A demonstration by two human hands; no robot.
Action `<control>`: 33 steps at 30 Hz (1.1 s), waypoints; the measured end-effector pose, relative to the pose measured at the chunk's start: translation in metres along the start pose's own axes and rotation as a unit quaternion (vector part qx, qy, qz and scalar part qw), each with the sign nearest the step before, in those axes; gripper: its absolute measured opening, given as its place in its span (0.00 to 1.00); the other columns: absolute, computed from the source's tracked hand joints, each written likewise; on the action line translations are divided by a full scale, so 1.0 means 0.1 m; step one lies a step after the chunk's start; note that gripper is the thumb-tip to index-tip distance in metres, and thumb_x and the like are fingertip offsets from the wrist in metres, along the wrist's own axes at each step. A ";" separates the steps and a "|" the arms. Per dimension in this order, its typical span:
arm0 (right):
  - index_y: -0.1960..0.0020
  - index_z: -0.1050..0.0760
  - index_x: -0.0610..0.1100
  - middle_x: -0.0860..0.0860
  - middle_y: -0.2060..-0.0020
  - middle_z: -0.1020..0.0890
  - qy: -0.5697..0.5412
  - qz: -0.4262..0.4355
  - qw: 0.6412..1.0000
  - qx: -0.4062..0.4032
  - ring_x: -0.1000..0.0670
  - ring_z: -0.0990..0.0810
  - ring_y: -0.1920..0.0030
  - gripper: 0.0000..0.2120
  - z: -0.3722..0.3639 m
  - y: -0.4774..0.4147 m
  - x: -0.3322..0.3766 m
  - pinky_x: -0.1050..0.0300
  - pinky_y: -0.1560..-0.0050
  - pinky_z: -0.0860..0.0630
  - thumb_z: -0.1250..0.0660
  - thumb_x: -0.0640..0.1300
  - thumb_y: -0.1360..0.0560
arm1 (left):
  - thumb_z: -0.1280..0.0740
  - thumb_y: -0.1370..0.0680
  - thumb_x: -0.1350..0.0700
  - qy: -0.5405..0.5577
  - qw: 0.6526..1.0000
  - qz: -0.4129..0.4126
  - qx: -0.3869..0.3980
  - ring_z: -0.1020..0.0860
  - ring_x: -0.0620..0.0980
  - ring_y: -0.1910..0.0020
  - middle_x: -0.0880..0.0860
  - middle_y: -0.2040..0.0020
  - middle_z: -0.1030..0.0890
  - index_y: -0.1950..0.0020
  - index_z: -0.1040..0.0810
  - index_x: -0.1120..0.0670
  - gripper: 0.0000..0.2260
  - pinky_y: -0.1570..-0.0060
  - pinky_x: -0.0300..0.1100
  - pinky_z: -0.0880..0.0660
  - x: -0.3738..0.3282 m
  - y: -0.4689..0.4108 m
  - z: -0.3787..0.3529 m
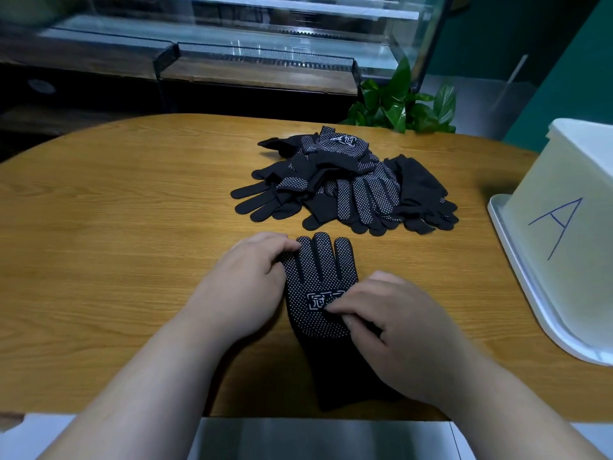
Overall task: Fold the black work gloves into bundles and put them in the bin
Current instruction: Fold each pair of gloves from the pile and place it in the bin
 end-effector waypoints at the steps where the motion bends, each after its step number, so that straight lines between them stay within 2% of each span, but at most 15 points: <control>1: 0.43 0.18 0.54 0.64 0.52 0.19 -0.003 0.001 1.000 -0.002 0.59 0.25 0.49 0.13 0.00 0.00 -0.01 0.63 0.50 0.27 0.39 0.47 0.21 | 0.40 0.19 0.62 -0.002 1.000 -0.001 -0.002 0.32 0.41 0.31 0.40 0.32 0.27 0.33 0.23 0.45 0.19 0.34 0.33 0.41 0.00 0.00 0.00; 5: 0.44 0.17 0.52 0.63 0.53 0.17 -0.020 0.012 0.999 -0.024 0.60 0.25 0.51 0.15 0.03 0.00 -0.01 0.69 0.51 0.30 0.41 0.45 0.22 | 0.40 0.19 0.61 -0.011 1.000 0.003 -0.009 0.31 0.41 0.33 0.39 0.35 0.26 0.34 0.23 0.45 0.18 0.37 0.33 0.40 0.00 -0.01 0.01; 9: 0.47 0.16 0.49 0.62 0.56 0.17 -0.075 -0.013 0.991 -0.108 0.59 0.22 0.52 0.12 0.13 0.01 -0.09 0.66 0.49 0.27 0.37 0.42 0.23 | 0.40 0.19 0.60 -0.045 0.999 0.011 -0.027 0.31 0.45 0.33 0.41 0.35 0.25 0.35 0.23 0.44 0.17 0.32 0.44 0.36 -0.01 -0.04 0.02; 11: 0.48 0.16 0.50 0.63 0.56 0.17 -0.079 -0.058 0.985 -0.138 0.59 0.22 0.51 0.11 0.18 0.00 -0.18 0.67 0.47 0.28 0.34 0.41 0.24 | 0.39 0.19 0.58 -0.070 0.996 0.023 -0.046 0.31 0.47 0.34 0.42 0.36 0.24 0.35 0.22 0.44 0.15 0.33 0.47 0.35 -0.01 -0.07 0.04; 13: 0.49 0.16 0.51 0.65 0.56 0.19 -0.086 -0.119 0.978 -0.150 0.60 0.23 0.50 0.09 0.22 -0.04 -0.29 0.74 0.47 0.32 0.31 0.40 0.23 | 0.38 0.19 0.56 -0.087 0.994 0.031 -0.066 0.31 0.48 0.34 0.43 0.36 0.23 0.36 0.22 0.44 0.14 0.34 0.47 0.35 0.00 -0.10 0.06; 15: 0.50 0.16 0.53 0.66 0.58 0.20 -0.107 -0.191 0.964 -0.150 0.63 0.24 0.54 0.08 0.25 -0.10 -0.40 0.76 0.52 0.34 0.29 0.41 0.24 | 0.37 0.20 0.55 -0.099 0.992 0.040 -0.069 0.30 0.50 0.36 0.45 0.37 0.23 0.36 0.22 0.45 0.14 0.36 0.47 0.32 0.02 -0.15 0.06; 16: 0.51 0.16 0.55 0.65 0.61 0.21 -0.121 -0.225 0.955 -0.147 0.63 0.24 0.57 0.08 0.26 -0.15 -0.47 0.74 0.55 0.33 0.29 0.42 0.24 | 0.37 0.20 0.54 -0.102 0.992 0.046 -0.063 0.29 0.51 0.36 0.46 0.38 0.23 0.35 0.22 0.46 0.14 0.37 0.47 0.31 0.03 -0.18 0.05; 19: 0.54 0.19 0.56 0.62 0.63 0.20 -0.113 -0.291 0.946 -0.086 0.62 0.24 0.61 0.05 0.28 -0.37 -0.62 0.61 0.57 0.32 0.29 0.45 0.24 | 0.37 0.20 0.53 -0.106 0.992 0.062 -0.038 0.28 0.51 0.37 0.48 0.39 0.24 0.35 0.22 0.46 0.13 0.38 0.46 0.29 0.04 -0.25 0.03; 21: 0.53 0.20 0.55 0.60 0.62 0.19 -0.081 -0.311 0.947 -0.019 0.60 0.23 0.61 0.02 0.26 -0.54 -0.66 0.60 0.59 0.30 0.28 0.49 0.25 | 0.37 0.19 0.53 -0.112 0.991 0.070 -0.026 0.27 0.51 0.39 0.49 0.41 0.25 0.37 0.22 0.47 0.12 0.41 0.46 0.28 0.05 -0.29 0.03; 24: 0.54 0.20 0.50 0.56 0.60 0.18 -0.054 -0.332 0.940 0.053 0.52 0.21 0.57 0.08 0.20 -0.76 -0.71 0.57 0.56 0.25 0.27 0.54 0.27 | 0.36 0.20 0.49 -0.115 0.990 0.084 -0.004 0.26 0.52 0.39 0.49 0.41 0.26 0.38 0.21 0.47 0.12 0.42 0.44 0.30 0.04 -0.35 0.03; 26: 0.54 0.21 0.50 0.55 0.60 0.18 -0.033 -0.328 0.940 0.089 0.51 0.20 0.56 0.12 0.16 -0.88 -0.70 0.54 0.54 0.24 0.27 0.58 0.28 | 0.36 0.20 0.47 -0.116 0.989 0.087 0.005 0.27 0.52 0.38 0.50 0.40 0.26 0.38 0.22 0.48 0.13 0.42 0.44 0.31 0.03 -0.37 0.03; 30: 0.54 0.22 0.48 0.52 0.60 0.17 0.033 -0.290 0.940 0.174 0.50 0.20 0.56 0.17 0.09 -1.07 -0.60 0.57 0.61 0.28 0.27 0.61 0.29 | 0.36 0.20 0.47 -0.122 0.989 0.083 0.009 0.26 0.53 0.40 0.50 0.41 0.25 0.38 0.22 0.47 0.12 0.47 0.43 0.32 0.00 -0.39 -0.03; 33: 0.54 0.20 0.47 0.51 0.60 0.17 0.070 -0.267 0.937 0.213 0.48 0.19 0.55 0.16 0.05 -1.16 -0.54 0.56 0.56 0.24 0.26 0.60 0.30 | 0.36 0.20 0.47 -0.118 0.990 0.079 0.007 0.26 0.53 0.41 0.50 0.42 0.26 0.41 0.22 0.48 0.10 0.50 0.42 0.33 -0.04 -0.40 -0.06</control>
Point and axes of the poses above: each hand's wrist, its own y-axis away from the middle knuckle, its own z-axis out of the back of the hand, x = y × z, the point moved 6 cm from there along -y, towards the middle knuckle
